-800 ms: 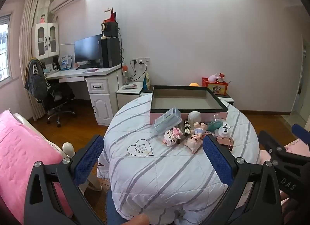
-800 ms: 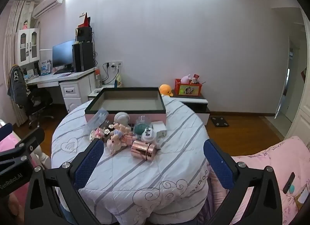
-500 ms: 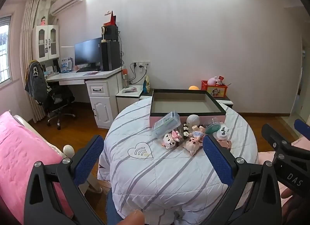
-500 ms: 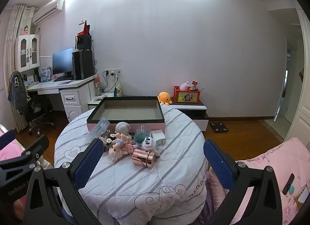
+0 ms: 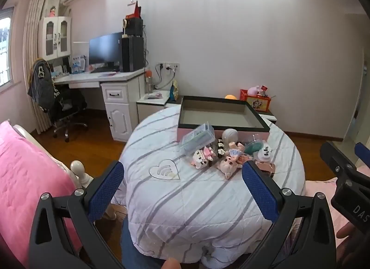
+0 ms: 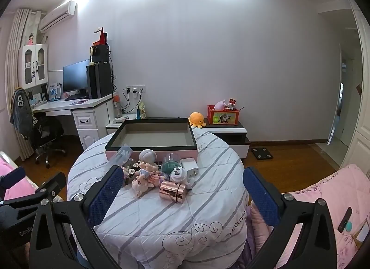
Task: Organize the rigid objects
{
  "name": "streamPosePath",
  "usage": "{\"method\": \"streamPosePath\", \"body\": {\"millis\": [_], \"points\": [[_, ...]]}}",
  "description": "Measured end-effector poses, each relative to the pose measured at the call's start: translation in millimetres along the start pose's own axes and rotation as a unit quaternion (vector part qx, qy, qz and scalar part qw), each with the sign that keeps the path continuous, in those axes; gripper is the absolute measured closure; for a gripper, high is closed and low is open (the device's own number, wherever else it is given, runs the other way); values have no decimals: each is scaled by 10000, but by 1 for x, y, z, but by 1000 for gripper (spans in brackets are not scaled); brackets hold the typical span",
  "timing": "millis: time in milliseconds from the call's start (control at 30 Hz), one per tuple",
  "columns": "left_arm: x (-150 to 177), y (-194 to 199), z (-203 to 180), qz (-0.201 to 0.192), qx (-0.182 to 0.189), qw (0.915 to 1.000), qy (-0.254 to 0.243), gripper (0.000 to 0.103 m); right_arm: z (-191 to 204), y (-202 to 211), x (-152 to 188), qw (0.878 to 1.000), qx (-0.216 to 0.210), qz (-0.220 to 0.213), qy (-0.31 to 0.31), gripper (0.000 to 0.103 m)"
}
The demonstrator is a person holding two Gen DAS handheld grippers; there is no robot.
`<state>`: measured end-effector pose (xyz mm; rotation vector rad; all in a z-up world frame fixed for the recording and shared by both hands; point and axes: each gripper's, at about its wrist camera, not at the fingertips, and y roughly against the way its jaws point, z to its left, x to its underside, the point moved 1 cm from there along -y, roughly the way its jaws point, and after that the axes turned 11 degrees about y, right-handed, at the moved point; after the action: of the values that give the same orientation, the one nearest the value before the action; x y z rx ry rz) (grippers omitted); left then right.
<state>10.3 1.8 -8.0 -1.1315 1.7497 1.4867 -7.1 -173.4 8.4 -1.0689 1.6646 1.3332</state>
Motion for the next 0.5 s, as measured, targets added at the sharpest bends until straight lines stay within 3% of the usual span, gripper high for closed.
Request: {"method": "streamPosePath", "body": {"millis": [100,333,500], "points": [[0,-3,-1,117,155,9998,45,0,0,2,-1,10000,-6,6,-11,0],[-1,5,-3,-166,121,9997,-106,0,0,3,0,10000,-11,0,-13,0],[-2,3,2,-154,127,9998,-29,0,1,2,0,10000,-14,4,-34,0]]}}
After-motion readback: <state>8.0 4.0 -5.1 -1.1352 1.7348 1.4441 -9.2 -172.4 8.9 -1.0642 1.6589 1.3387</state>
